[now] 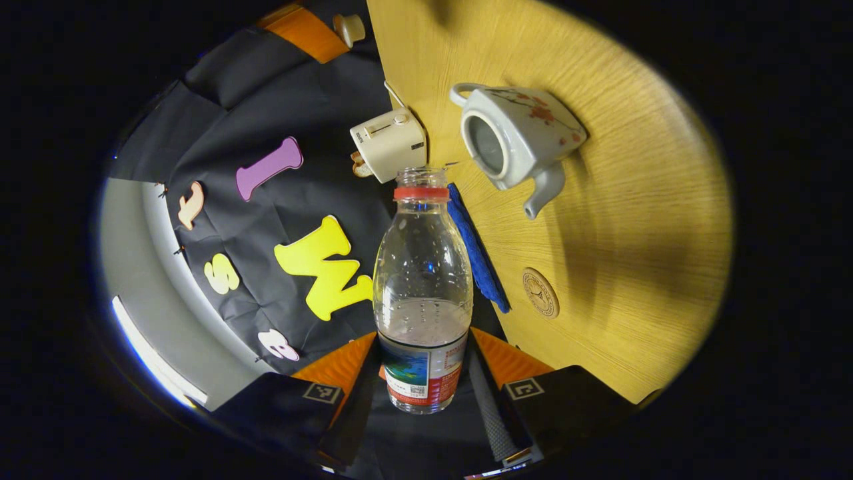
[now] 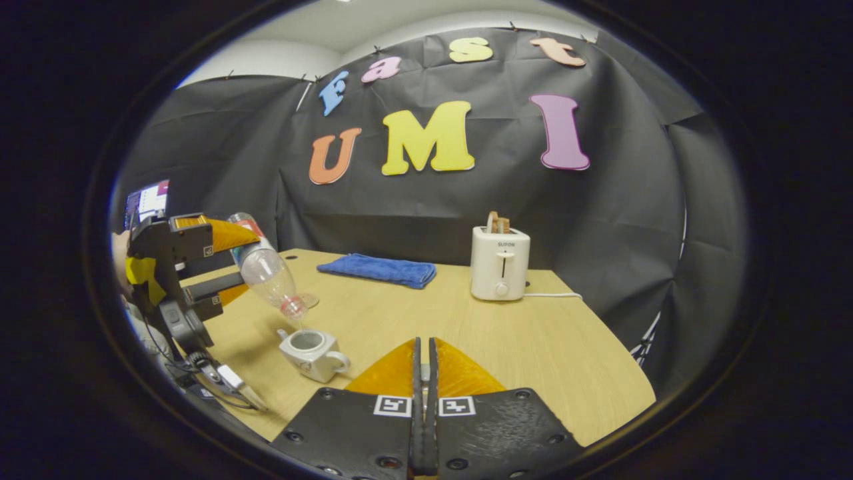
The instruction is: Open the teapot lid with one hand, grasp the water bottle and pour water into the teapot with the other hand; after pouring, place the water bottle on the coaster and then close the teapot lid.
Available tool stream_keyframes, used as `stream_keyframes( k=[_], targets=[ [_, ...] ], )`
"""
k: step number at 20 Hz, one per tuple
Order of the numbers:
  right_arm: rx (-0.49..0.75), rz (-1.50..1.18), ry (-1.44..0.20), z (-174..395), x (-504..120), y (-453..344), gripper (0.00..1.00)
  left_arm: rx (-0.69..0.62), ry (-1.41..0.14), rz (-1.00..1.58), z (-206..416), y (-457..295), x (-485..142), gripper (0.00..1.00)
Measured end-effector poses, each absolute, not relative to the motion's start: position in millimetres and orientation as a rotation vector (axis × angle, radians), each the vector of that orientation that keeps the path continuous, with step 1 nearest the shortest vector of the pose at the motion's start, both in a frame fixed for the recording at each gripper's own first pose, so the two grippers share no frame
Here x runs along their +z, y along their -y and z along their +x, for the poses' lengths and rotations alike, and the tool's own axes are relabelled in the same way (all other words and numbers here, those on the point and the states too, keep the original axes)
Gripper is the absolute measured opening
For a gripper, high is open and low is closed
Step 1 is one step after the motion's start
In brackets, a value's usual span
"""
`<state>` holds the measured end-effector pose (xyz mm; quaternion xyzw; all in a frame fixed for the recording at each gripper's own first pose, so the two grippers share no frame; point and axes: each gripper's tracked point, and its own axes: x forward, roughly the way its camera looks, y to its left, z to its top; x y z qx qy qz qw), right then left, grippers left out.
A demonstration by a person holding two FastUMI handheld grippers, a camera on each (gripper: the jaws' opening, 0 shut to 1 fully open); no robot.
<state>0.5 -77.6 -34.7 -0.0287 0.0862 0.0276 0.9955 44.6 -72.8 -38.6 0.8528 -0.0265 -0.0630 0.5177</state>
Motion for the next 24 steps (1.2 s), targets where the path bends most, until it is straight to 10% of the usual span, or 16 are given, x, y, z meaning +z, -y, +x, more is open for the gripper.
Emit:
stream_keyframes(
  k=[24],
  targets=[
    [0.051,-0.054,-0.162,-2,-35,80,0.00,-0.149,0.082,2.129,45,77,-31,0.74]
  ],
)
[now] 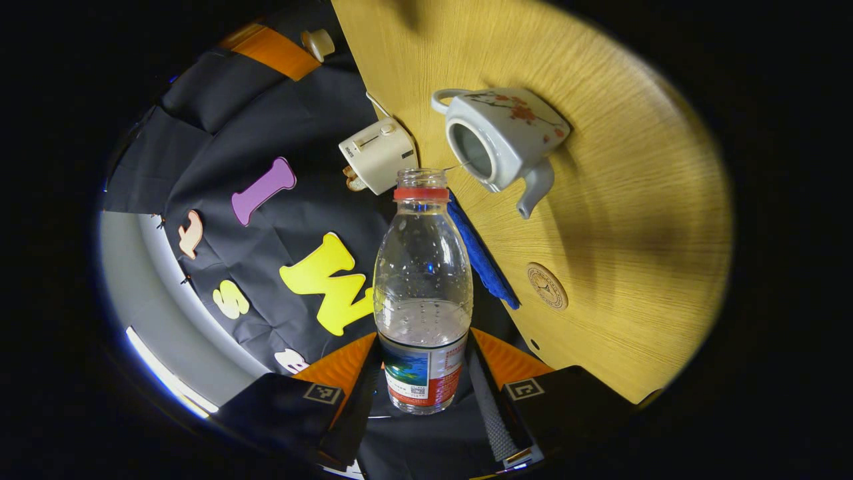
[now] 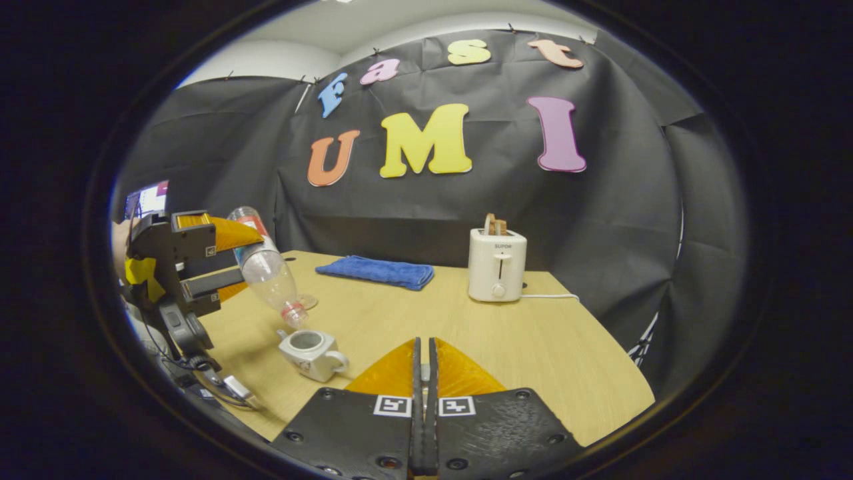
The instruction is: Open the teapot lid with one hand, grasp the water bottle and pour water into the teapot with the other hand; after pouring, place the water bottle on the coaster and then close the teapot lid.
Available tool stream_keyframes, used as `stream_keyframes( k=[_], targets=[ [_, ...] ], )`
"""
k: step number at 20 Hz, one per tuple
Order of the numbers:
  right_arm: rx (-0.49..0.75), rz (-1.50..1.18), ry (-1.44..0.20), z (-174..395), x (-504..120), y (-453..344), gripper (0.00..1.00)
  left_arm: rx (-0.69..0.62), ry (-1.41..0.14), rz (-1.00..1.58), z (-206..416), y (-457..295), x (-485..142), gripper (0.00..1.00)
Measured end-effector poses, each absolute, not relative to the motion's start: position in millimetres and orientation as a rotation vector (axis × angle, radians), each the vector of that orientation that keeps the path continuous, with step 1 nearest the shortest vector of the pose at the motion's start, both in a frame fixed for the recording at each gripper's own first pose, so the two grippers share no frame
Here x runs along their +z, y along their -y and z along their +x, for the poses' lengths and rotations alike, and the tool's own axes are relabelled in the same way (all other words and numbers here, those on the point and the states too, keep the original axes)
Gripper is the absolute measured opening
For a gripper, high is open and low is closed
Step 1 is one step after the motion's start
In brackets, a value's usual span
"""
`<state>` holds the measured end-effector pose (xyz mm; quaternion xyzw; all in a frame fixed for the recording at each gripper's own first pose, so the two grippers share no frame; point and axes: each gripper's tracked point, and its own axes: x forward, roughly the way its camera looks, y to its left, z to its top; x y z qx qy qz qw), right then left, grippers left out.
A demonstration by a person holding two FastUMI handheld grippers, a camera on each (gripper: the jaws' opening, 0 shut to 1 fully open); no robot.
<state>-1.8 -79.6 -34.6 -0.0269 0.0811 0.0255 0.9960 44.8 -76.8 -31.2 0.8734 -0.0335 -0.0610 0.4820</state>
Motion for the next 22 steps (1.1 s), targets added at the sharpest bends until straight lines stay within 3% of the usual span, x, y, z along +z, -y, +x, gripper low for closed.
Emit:
stream_keyframes(
  k=[2,7,13,19,22],
  targets=[
    [0.052,-0.052,-0.161,-2,-35,79,0.00,-0.146,0.084,2.126,44,77,-31,0.77],
    [0.052,-0.046,-0.162,-3,-36,79,0.00,-0.156,0.080,2.110,47,76,-31,0.74],
    [0.048,-0.029,-0.163,-2,-35,81,0.00,-0.173,-0.030,1.901,51,58,-43,0.74],
    [0.056,-0.017,-0.162,1,-32,75,0.02,-0.234,-0.133,1.412,47,45,-62,0.74],
    [0.061,-0.021,-0.151,2,-25,70,0.00,-0.170,-0.143,1.045,46,29,-48,0.74]
  ],
)
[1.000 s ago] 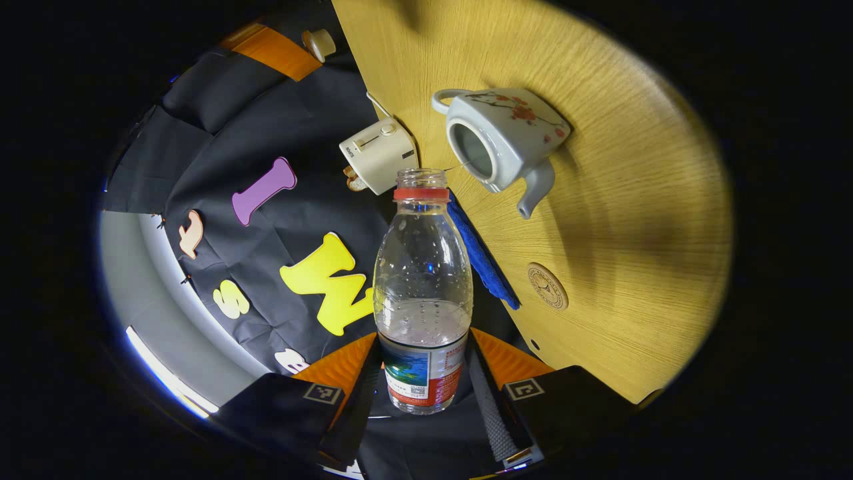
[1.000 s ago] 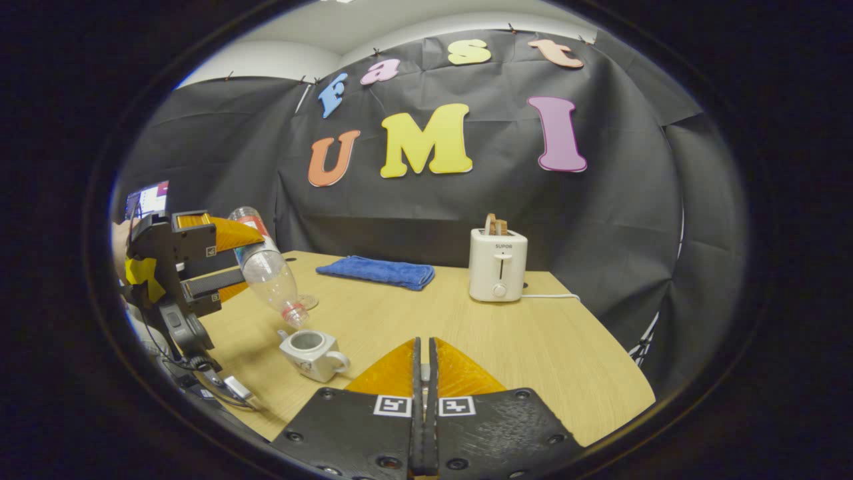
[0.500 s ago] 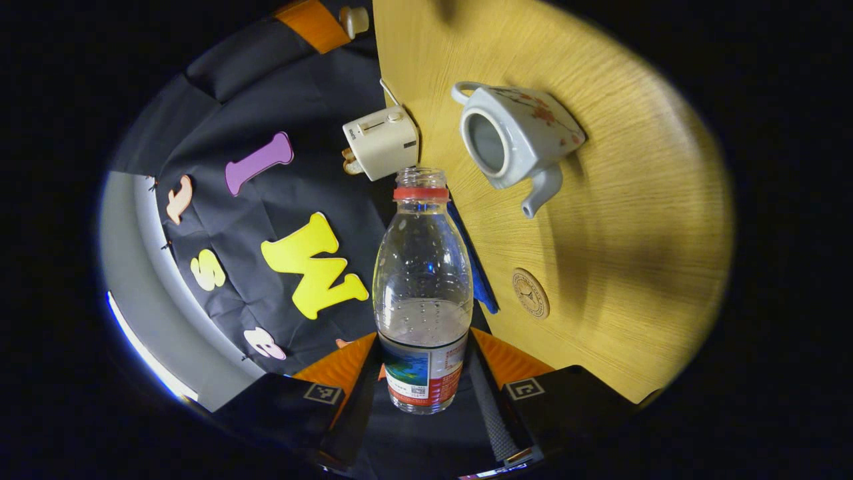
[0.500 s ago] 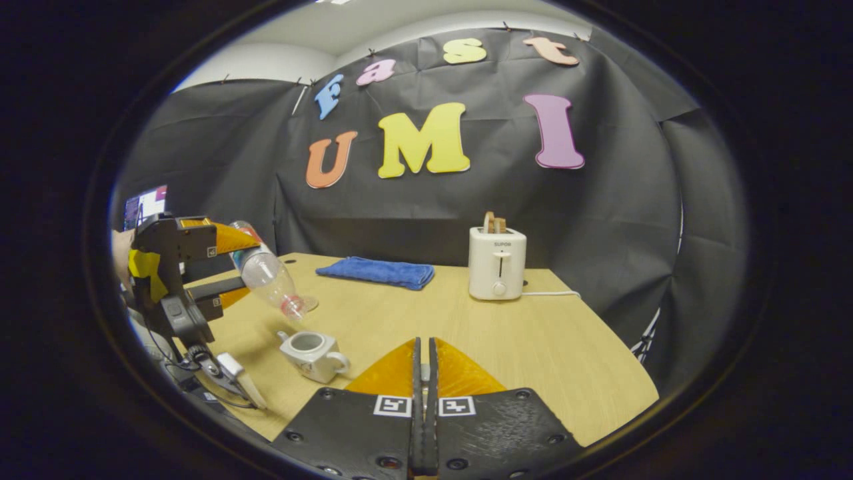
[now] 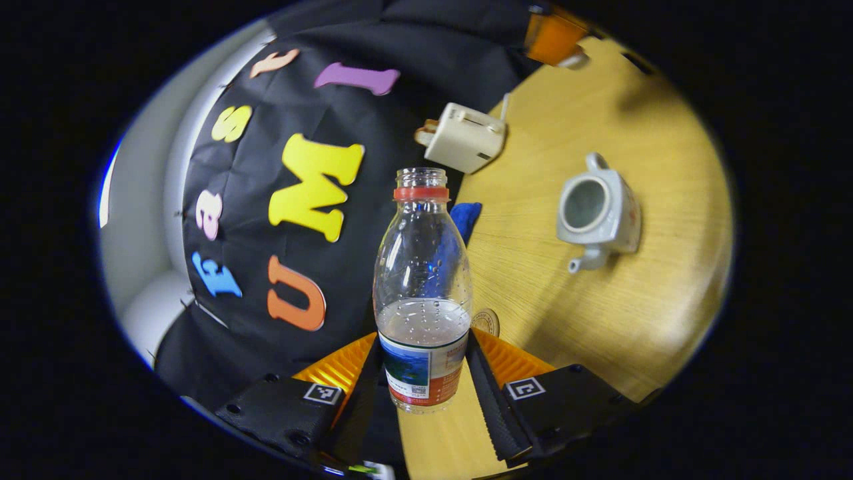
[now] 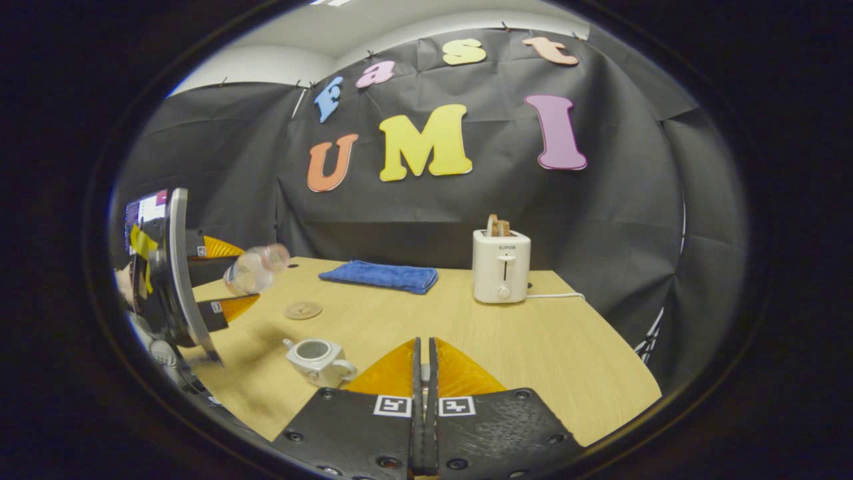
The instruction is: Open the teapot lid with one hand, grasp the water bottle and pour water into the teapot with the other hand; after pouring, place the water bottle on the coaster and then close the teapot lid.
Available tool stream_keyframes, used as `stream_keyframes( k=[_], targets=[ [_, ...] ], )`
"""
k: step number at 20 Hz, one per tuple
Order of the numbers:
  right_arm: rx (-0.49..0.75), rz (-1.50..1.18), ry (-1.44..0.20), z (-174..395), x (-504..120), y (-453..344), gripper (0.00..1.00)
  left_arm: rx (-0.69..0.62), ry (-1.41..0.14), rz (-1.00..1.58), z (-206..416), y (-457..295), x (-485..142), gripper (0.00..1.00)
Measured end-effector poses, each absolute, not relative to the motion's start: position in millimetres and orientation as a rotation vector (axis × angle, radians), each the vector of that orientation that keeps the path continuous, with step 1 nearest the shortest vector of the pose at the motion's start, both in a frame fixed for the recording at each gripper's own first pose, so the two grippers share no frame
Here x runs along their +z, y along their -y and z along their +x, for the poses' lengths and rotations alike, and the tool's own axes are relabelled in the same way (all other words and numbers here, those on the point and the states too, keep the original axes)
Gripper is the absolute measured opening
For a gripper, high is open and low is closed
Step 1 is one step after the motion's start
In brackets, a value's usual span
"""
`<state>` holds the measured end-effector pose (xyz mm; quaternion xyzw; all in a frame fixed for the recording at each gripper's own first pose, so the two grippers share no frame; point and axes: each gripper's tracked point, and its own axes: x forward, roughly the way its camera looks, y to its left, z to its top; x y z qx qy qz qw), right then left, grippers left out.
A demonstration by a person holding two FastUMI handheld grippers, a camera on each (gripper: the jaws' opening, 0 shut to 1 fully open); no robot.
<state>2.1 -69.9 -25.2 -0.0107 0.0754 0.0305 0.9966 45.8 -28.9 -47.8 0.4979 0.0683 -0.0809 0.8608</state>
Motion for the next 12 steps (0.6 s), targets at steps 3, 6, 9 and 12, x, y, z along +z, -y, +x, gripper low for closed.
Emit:
stream_keyframes(
  k=[3,6,9,12],
  targets=[
    [0.073,-0.013,-0.149,7,-22,61,0.00,-0.127,-0.170,0.649,51,16,-41,0.74],
    [0.087,-0.019,-0.151,8,-18,51,0.00,-0.154,-0.201,0.360,64,20,-48,0.75],
    [0.095,-0.032,-0.143,9,-14,42,0.00,-0.156,-0.198,0.250,99,17,-44,0.75],
    [0.091,-0.037,-0.148,10,-13,39,0.02,-0.166,-0.211,0.155,137,14,-54,0.75]
  ],
)
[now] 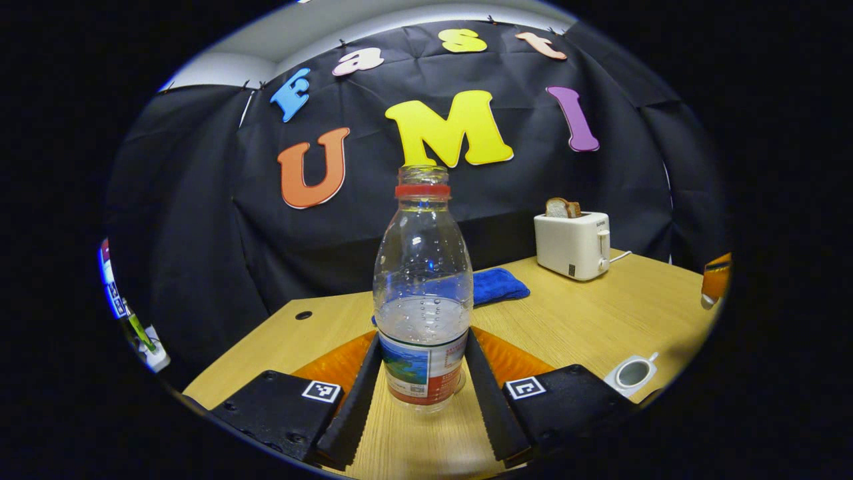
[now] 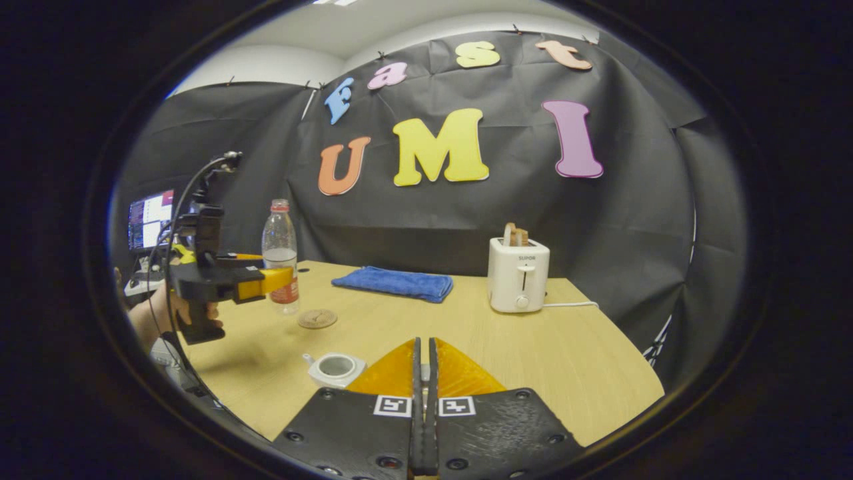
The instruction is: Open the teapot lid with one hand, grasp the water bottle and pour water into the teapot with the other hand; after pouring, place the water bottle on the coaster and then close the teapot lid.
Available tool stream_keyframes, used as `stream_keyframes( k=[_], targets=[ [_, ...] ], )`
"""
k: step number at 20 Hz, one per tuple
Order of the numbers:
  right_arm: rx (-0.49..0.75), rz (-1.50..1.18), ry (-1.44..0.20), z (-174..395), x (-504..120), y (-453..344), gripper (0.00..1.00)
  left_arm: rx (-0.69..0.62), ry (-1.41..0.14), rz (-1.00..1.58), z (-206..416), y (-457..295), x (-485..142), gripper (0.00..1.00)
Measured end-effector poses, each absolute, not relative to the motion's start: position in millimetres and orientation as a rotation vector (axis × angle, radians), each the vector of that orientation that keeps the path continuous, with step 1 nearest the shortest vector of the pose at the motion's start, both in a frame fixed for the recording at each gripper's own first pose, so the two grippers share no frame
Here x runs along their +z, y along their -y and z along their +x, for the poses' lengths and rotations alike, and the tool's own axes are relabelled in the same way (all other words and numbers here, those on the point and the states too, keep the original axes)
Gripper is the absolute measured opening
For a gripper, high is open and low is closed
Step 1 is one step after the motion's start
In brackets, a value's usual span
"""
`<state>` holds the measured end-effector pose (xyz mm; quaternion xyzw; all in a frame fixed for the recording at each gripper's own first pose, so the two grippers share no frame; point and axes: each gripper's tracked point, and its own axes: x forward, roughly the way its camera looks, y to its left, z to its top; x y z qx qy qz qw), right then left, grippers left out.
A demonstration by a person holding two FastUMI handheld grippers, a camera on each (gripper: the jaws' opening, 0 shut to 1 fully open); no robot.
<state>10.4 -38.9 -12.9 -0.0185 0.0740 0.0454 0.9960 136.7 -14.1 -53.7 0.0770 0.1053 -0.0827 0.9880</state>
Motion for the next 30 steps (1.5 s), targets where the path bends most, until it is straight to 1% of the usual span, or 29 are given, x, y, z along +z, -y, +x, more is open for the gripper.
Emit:
stream_keyframes(
  k=[1,6,15,18,25,26,27,28,30],
  targets=[
    [0.087,-0.039,-0.148,10,-13,40,0.00,-0.168,-0.212,0.126,142,13,-56,0.75],
    [0.073,-0.033,-0.157,16,-14,41,0.00,-0.190,-0.227,0.028,169,13,-70,0.75],
    [0.058,-0.034,-0.179,22,-22,46,0.00,-0.180,-0.279,0.011,193,10,-103,0.75],
    [0.058,-0.034,-0.185,24,-24,45,0.00,-0.188,-0.281,0.001,195,12,-103,0.77],
    [0.070,-0.044,-0.182,23,-23,39,0.00,-0.197,-0.333,0.015,192,12,-115,0.88],
    [0.071,-0.044,-0.182,22,-24,38,0.00,-0.198,-0.333,0.012,190,13,-109,0.90],
    [0.072,-0.045,-0.183,21,-24,37,0.00,-0.195,-0.334,0.012,190,14,-109,0.95],
    [0.074,-0.045,-0.183,21,-24,36,0.00,-0.194,-0.336,0.012,190,13,-109,0.97],
    [0.076,-0.047,-0.182,21,-23,34,0.00,-0.196,-0.334,0.008,188,13,-107,0.97]
  ],
)
